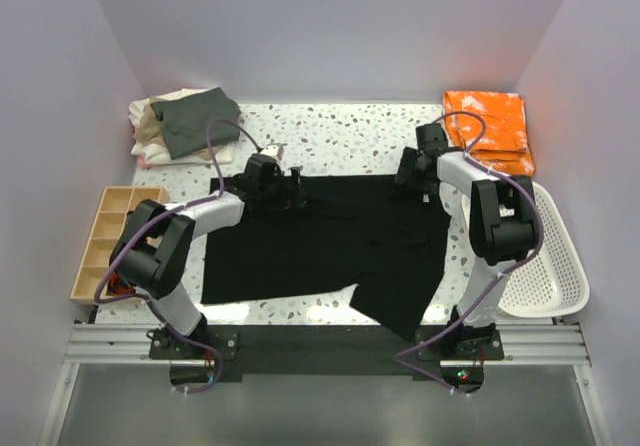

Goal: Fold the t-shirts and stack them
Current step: Fold the flattened tshirt in 1/3 of the way

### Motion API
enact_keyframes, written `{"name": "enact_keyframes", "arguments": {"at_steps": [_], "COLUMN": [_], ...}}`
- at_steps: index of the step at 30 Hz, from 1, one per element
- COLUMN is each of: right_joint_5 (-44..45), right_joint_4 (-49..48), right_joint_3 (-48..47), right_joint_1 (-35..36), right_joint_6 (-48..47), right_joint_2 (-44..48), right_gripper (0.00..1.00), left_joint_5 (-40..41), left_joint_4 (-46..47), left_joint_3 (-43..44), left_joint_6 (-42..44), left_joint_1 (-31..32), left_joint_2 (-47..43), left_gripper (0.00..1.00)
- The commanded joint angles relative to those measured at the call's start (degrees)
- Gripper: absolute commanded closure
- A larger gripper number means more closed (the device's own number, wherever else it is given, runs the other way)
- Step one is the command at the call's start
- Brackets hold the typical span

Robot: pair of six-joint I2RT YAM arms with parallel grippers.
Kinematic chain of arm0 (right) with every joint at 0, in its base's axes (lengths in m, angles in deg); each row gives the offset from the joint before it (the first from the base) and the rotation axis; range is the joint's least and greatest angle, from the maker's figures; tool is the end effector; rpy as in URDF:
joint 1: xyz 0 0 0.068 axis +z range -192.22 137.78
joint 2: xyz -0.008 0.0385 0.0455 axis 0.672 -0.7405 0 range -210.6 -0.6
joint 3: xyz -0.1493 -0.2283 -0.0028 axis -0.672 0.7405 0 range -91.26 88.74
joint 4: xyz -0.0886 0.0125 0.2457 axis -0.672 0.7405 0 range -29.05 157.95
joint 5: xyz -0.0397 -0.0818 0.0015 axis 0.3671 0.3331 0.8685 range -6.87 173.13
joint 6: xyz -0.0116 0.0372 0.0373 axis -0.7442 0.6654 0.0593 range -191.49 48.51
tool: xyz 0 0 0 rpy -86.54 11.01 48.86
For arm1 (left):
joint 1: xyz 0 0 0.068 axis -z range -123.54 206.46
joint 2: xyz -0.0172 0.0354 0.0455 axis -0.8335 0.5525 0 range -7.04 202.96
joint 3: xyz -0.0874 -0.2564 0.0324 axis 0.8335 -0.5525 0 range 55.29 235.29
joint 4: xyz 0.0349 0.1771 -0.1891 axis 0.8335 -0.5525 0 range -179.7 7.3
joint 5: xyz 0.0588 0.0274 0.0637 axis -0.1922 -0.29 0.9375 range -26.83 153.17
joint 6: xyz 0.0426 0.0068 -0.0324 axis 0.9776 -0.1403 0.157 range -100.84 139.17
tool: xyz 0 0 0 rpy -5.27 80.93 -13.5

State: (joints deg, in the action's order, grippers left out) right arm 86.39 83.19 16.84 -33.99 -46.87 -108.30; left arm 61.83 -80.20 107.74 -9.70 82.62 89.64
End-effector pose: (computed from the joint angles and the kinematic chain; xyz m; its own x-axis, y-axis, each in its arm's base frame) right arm 0.3882 0.0542 0.1774 -0.8105 0.3030 -0.5013 0.2469 0.9528 0.1766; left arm 0.3137 -0.1550 0.1748 -0.7437 -0.1724 -0.6460 0.1112 0.9208 -0.3737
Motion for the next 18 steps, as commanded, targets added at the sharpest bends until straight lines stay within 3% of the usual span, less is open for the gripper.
{"name": "enact_keyframes", "arguments": {"at_steps": [1, 7, 18], "right_joint_5": [5.87, 6.23, -4.84], "right_joint_4": [2.8, 3.96, 4.49], "right_joint_3": [-5.43, -13.6, -30.05], "right_joint_1": [-0.32, -1.02, -1.37], "right_joint_6": [0.08, -0.62, -3.79], "right_joint_2": [-5.14, -11.21, -20.8], "right_gripper": [0.32, 0.3, 0.27], "left_joint_5": [0.82, -0.5, -0.77], "left_joint_4": [2.68, 4.53, 3.56], "left_joint_3": [-3.57, -4.9, 5.2], "left_joint_6": [1.18, 2.93, 7.94], "left_joint_1": [-3.64, -12.6, -19.03], "left_joint_2": [1.31, 3.59, 10.71], "left_gripper": [0.0, 0.0, 0.0]}}
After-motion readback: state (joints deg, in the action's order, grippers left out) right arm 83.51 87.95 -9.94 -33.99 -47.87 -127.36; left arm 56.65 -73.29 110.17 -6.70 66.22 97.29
